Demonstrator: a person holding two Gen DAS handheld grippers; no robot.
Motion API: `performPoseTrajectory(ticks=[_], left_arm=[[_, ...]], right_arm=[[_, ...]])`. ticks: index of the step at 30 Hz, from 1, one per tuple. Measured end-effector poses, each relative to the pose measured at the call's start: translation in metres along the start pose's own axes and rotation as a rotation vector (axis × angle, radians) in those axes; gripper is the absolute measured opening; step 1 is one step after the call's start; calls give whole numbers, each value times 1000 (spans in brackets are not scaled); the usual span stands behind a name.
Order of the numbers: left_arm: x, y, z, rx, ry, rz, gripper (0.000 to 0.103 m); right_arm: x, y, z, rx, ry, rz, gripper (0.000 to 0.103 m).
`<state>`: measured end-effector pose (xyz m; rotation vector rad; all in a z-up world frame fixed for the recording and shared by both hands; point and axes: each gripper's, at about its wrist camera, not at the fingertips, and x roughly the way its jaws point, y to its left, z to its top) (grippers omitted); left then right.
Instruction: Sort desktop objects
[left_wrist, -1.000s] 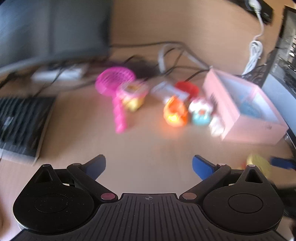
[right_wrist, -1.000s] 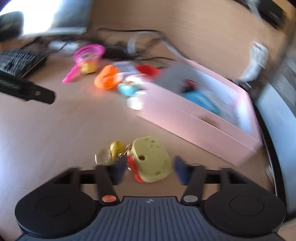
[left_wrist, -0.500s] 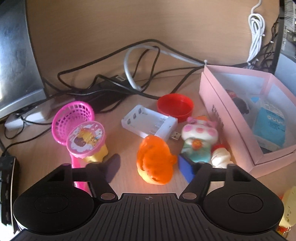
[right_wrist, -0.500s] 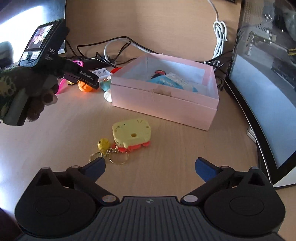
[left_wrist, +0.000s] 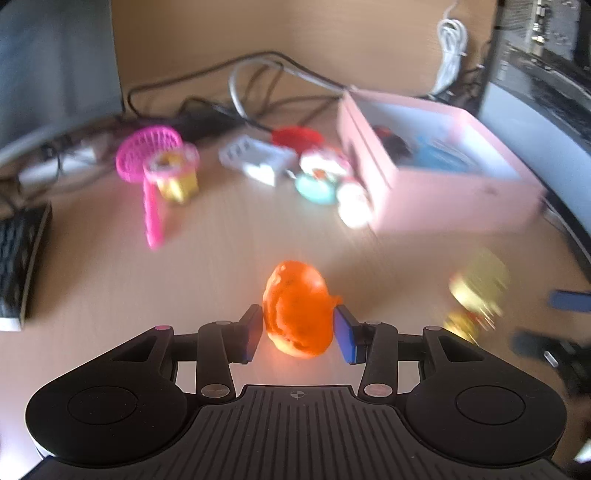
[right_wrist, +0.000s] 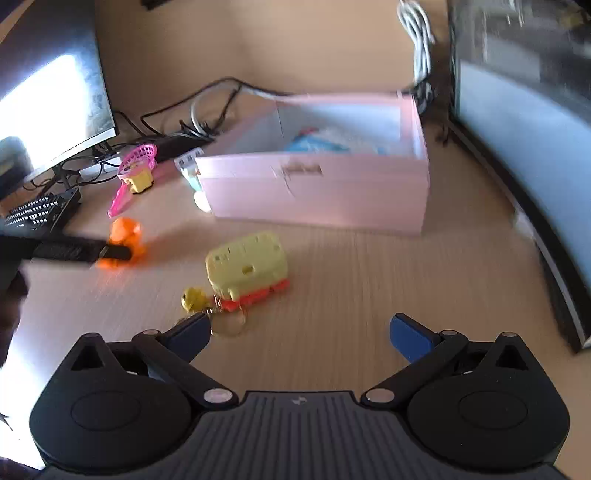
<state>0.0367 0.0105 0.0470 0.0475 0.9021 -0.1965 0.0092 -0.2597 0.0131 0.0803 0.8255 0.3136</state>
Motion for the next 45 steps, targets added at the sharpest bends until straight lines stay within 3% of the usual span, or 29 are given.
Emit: performPoseTrajectory(ticks=[4,9,14,19,23,26,28,30,35,39,45], left_arm=[[-11,-8,-22,-15,40,-14,50],[-15,-11,-32,-10,50,21,70],[-15,3,-28,-36,44,124,81],[-24,21,-25,-83,26,201,87],[-38,32,-27,-139,16,251,93],[-48,37,-30,-198,23,239,94],[-55,37,-34,-220,21,222,95],[-62,36,-38,-232,19,212,95],[-70,37,-52,-259,27,189,96],[-73,37,-57,-246,8,121,96],[-50,17,-37,-170,-3,66,96]], right_arm=[[-3,-6,-3,2,3,24,103],[-5,-9,-5,-14,2,53,103],[4,14,-9,-224,68,-23,103],[1,13,-7,-194,71,-14,103],[-13,22,1,-221,-35,-4,103],[-10,32,11,-226,-82,0,103],[-1,37,19,-201,-86,11,102],[10,43,24,-207,-86,13,94],[32,57,34,-248,-70,-4,90],[45,56,34,-239,3,1,57],[17,53,29,-239,-11,-19,57]])
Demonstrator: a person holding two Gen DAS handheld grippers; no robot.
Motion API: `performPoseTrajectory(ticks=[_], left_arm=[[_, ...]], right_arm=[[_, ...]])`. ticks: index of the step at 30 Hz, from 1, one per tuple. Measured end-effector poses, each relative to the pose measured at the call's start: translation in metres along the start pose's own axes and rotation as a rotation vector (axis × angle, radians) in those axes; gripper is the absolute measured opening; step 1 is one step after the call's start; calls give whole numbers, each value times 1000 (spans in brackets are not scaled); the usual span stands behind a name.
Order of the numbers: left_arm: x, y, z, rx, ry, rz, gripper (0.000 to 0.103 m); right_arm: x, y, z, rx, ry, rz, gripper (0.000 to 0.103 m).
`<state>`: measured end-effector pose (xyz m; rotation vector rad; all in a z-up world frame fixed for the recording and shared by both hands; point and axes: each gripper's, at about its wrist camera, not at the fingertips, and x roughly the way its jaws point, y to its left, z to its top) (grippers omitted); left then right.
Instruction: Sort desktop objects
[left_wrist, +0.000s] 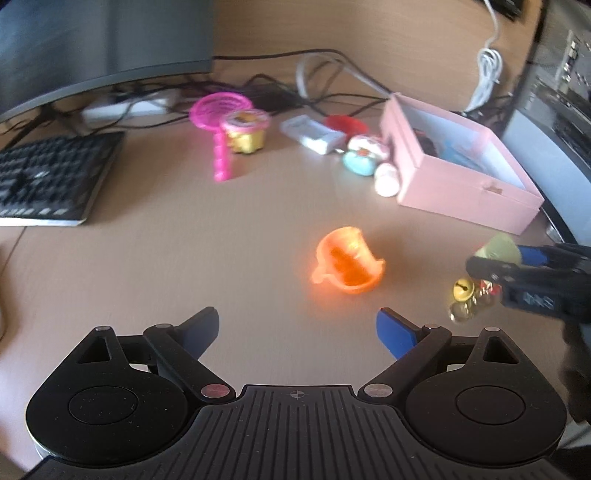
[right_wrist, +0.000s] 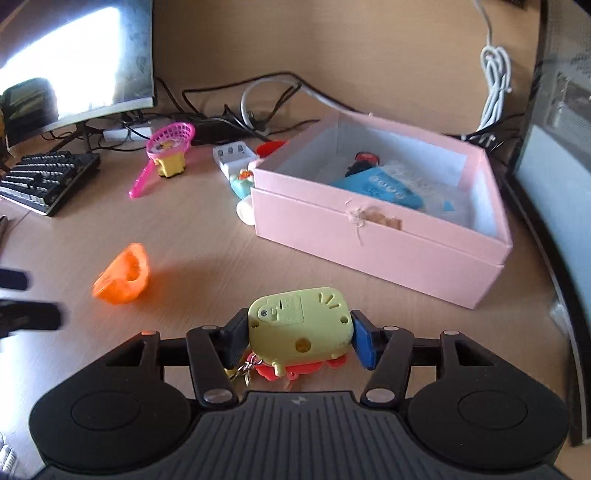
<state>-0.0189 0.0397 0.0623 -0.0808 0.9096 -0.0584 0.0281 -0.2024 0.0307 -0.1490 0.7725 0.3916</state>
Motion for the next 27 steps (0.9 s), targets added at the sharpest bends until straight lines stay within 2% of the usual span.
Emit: performPoseTrajectory(ticks=[9,27], left_arm=[[24,-31,15,78,3,-56,96],[30,-56,5,88,37,-206,96]], right_arm=[[-40,-9,-5,57,-23,-43,56],[-49,-18,-12,86,-21,-106,57]])
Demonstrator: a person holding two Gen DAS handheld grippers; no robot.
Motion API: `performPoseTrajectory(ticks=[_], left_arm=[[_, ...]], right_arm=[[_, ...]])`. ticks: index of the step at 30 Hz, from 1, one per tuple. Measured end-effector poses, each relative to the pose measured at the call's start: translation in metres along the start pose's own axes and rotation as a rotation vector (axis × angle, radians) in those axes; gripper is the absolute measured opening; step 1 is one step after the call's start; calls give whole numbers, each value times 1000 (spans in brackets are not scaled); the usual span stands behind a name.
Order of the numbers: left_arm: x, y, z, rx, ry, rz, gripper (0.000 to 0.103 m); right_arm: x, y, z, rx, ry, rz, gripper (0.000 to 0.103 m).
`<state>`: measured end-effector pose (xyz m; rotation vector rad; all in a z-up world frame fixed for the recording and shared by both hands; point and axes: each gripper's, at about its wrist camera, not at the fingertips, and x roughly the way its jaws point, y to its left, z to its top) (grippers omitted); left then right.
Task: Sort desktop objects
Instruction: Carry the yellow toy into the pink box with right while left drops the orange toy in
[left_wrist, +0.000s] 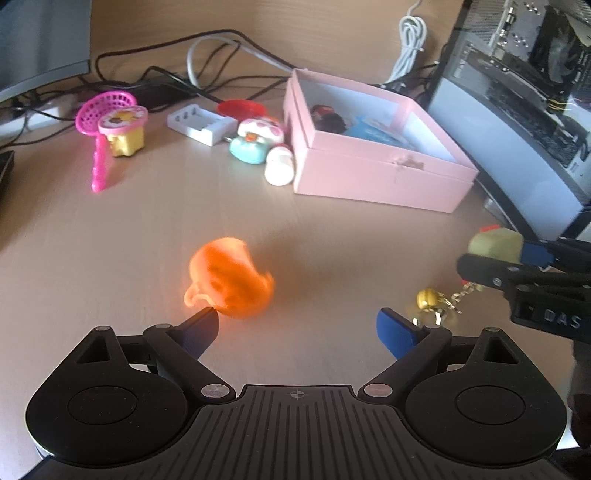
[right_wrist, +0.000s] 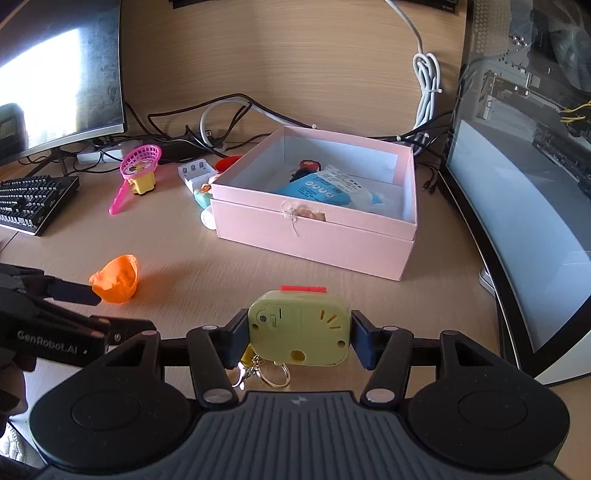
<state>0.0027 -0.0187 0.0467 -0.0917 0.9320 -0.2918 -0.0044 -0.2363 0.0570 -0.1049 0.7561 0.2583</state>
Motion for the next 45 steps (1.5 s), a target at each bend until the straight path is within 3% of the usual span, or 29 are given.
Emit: performPoseTrajectory(ticks=[5,7,11,13,16,20,22,24,28,33,37,41,45], left_arm=[[-14,-2,-8,27,1,-110,97],[-22,-1,-11,46,-18,-109,98],[-26,6,-12,39,-62,41,99],[-18,10,-8,13,-47,117,99],[-8,14,-3,-41,-36,131,99],[7,7,6,-21,-60,170,98],[14,3,9,25,-74,187,90],[20,0,8,71,-68,219,73],[19,4,5,69,-73,234,58],[10,4,4,88,-73,220,57],[-17,-12,15,145,-100,121,57],[-43,-39,59,219,-232,34,57],[-35,-63,110,281,-329,7,57]], right_arm=[[1,-1,2,2,-8,-1,57],[-1,-1,3,2,-13,-3,57],[-2,-3,3,9,-20,-4,57],[-3,-3,3,9,-21,-4,56],[-3,-3,3,6,-20,-3,56],[-5,-1,1,1,-20,-1,57],[-6,0,0,-1,-20,0,56],[-7,-1,-1,-1,-20,1,56],[-10,-4,-4,7,-23,-6,56],[-11,-9,-5,26,-13,-4,56],[-23,-17,7,48,-4,42,56],[-61,-27,49,9,-131,63,56],[-73,-40,103,-8,-231,30,56]])
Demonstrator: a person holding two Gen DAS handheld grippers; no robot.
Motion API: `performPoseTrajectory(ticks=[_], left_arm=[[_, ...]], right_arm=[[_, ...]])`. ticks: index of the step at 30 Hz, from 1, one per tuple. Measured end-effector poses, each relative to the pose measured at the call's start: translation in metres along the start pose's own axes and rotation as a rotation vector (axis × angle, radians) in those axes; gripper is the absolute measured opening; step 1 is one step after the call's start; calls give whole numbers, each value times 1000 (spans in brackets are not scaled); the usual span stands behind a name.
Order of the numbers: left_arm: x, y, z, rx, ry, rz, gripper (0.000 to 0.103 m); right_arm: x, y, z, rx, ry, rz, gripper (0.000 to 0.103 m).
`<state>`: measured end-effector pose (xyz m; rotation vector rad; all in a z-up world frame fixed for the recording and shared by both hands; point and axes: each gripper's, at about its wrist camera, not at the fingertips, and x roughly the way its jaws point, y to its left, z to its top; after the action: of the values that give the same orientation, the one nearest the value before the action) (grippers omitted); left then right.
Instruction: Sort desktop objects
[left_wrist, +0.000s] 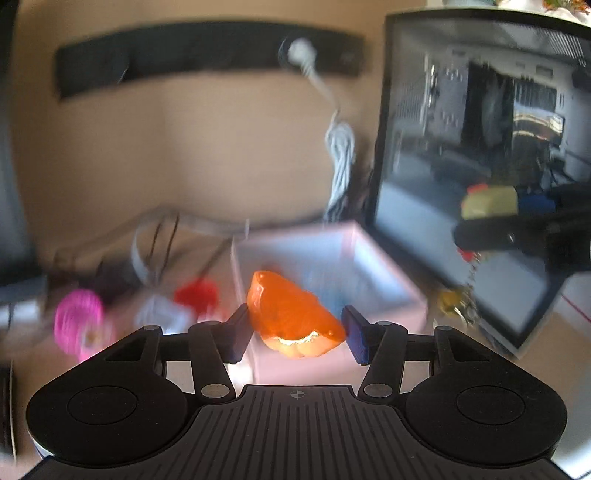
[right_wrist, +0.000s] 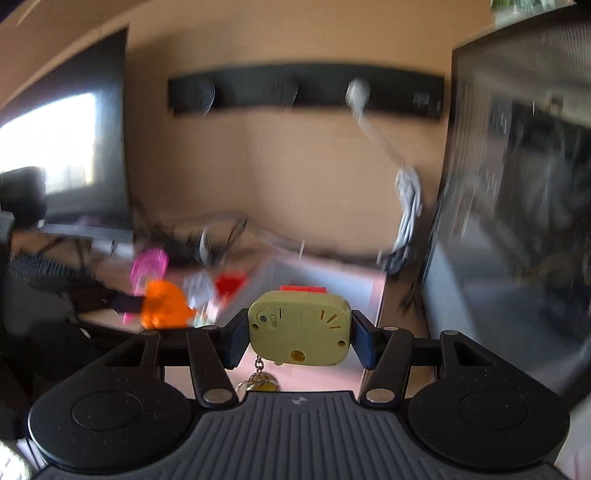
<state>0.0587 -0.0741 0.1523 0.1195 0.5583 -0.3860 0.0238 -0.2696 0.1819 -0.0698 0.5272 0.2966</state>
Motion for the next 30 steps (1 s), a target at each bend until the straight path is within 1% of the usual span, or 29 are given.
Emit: performPoseTrajectory(ticks=[2,4,5,7,8,9,10,11,12,14,17,20,22,23,25,27,29,30], left_arm=[[17,-2,19,16,-36,-3,58],[41,-1,35,5,-37,-11,58],[53,0,40,-2,-29,-3,58],[75,5,45,-32,12,6,67],[82,8,43,-52,35,8,74],[84,12,37,-73,50,16,80],[81,17,29,-93,59,19,83],[77,21,20,-108,68,14,89],[71,26,9,-123,83,15,93],[61,36,-14,-152,123,37,93],[47,52,-48,-209,204,87,95],[30,69,-78,-260,280,153,95],[17,81,-94,-300,308,202,96],[11,86,-99,-322,314,215,96],[0,97,-106,-371,321,240,96],[-13,108,-112,-406,318,259,97],[-26,114,-118,-419,309,274,97],[-31,117,-119,-424,305,280,97]], right_arm=[[11,-10,24,19,-22,-11,56],[30,-20,46,37,-41,-34,56],[43,-25,56,53,-40,-42,56],[73,-35,72,78,-17,-39,58],[85,-38,77,89,-9,-39,59],[94,-41,79,99,-7,-58,61],[99,-43,79,102,-8,-74,61],[101,-45,76,101,-11,-76,62],[102,-46,74,103,-18,-70,65],[105,-48,67,106,-20,-70,65],[117,-42,57,102,15,-70,65],[131,-15,44,55,52,-32,65],[139,14,34,-8,63,11,64],[143,31,28,-45,68,33,62],[153,71,15,-152,78,70,49],[166,110,1,-268,100,73,48],[183,140,-8,-332,119,63,48],[195,152,-9,-352,125,43,48]])
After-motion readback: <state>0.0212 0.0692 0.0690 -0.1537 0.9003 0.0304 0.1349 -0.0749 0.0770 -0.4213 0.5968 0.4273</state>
